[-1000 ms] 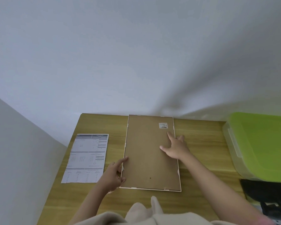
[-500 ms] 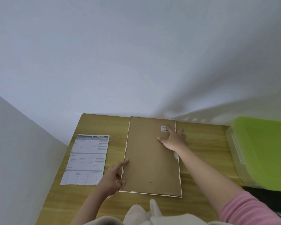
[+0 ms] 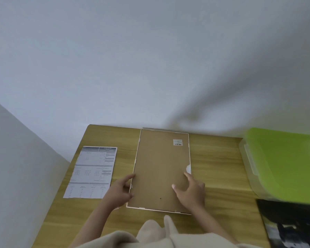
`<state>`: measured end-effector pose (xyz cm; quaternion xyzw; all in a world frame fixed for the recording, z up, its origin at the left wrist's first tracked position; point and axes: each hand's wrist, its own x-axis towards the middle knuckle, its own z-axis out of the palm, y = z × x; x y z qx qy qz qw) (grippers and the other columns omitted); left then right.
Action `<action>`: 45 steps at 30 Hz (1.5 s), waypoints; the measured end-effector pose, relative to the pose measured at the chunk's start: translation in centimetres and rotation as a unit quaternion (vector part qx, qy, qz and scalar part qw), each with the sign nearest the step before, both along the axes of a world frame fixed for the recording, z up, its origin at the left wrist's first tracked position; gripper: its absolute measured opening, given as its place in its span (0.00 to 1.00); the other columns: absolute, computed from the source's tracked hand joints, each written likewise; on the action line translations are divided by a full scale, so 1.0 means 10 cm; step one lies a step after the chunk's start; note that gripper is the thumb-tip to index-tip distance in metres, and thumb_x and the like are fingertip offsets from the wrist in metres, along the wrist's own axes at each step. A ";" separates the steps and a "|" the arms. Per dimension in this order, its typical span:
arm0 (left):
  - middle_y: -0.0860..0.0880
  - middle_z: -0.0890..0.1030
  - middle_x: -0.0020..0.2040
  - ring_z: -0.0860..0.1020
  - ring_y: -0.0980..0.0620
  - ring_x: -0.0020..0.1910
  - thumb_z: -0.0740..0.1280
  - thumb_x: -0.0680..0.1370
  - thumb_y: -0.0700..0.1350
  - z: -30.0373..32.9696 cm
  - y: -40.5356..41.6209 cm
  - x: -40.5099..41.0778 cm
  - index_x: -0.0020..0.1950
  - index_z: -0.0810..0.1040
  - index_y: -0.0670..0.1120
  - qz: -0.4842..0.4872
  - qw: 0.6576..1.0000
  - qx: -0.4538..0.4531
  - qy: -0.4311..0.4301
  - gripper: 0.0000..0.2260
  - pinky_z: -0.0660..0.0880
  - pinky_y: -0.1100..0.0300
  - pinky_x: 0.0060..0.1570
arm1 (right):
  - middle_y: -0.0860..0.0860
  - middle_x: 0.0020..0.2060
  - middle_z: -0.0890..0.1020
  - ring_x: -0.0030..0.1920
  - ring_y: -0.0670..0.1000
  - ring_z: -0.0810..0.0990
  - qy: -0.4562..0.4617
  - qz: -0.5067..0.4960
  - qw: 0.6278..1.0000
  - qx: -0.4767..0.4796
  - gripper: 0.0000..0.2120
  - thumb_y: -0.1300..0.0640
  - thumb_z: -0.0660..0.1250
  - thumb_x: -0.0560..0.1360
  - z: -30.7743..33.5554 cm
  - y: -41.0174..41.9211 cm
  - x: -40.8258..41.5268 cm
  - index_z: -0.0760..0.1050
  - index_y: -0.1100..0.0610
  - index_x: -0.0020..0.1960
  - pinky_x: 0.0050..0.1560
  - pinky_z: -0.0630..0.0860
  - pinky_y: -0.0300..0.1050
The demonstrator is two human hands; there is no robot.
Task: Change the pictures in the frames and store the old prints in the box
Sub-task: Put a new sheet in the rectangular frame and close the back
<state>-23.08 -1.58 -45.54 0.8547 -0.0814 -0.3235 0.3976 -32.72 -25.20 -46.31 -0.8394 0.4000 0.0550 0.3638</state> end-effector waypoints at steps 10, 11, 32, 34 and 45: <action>0.38 0.77 0.50 0.80 0.46 0.43 0.74 0.67 0.37 0.52 0.03 -0.21 0.64 0.72 0.58 0.026 0.969 -0.200 0.139 0.30 0.78 0.57 0.42 | 0.51 0.60 0.78 0.64 0.53 0.74 -0.146 -0.081 0.982 0.089 0.22 0.52 0.73 0.70 0.18 -0.22 -0.21 0.74 0.54 0.62 0.63 0.70 0.48; 0.40 0.76 0.49 0.80 0.46 0.43 0.74 0.67 0.37 0.60 0.01 -0.24 0.65 0.72 0.58 0.028 0.966 -0.214 0.143 0.30 0.78 0.57 0.41 | 0.52 0.56 0.78 0.62 0.55 0.74 -0.147 -0.079 0.983 0.080 0.21 0.52 0.73 0.70 0.20 -0.23 -0.23 0.74 0.55 0.62 0.61 0.71 0.48; 0.59 0.79 0.45 0.79 0.56 0.43 0.74 0.69 0.41 1.59 -0.50 -1.15 0.59 0.79 0.55 -0.023 0.948 -0.179 -0.262 0.20 0.76 0.70 0.39 | 0.43 0.72 0.63 0.66 0.44 0.67 -0.333 0.091 0.918 0.197 0.41 0.59 0.67 0.74 1.65 0.19 0.03 0.47 0.34 0.74 0.64 0.72 0.46; 0.58 0.80 0.45 0.79 0.57 0.44 0.75 0.68 0.43 1.55 -0.51 -1.15 0.58 0.79 0.55 -0.023 0.949 -0.187 -0.253 0.20 0.77 0.69 0.41 | 0.43 0.69 0.66 0.65 0.46 0.70 -0.356 0.056 0.914 0.186 0.38 0.64 0.65 0.74 1.65 0.19 0.01 0.51 0.38 0.74 0.62 0.75 0.46; 0.50 0.73 0.63 0.72 0.49 0.61 0.67 0.75 0.49 1.17 -0.07 -0.50 0.65 0.71 0.54 0.134 0.971 -0.046 -0.193 0.18 0.71 0.44 0.62 | 0.56 0.52 0.80 0.38 0.54 0.77 -0.417 -0.008 0.889 0.190 0.28 0.68 0.60 0.77 1.52 0.03 -0.13 0.64 0.40 0.66 0.33 0.74 0.34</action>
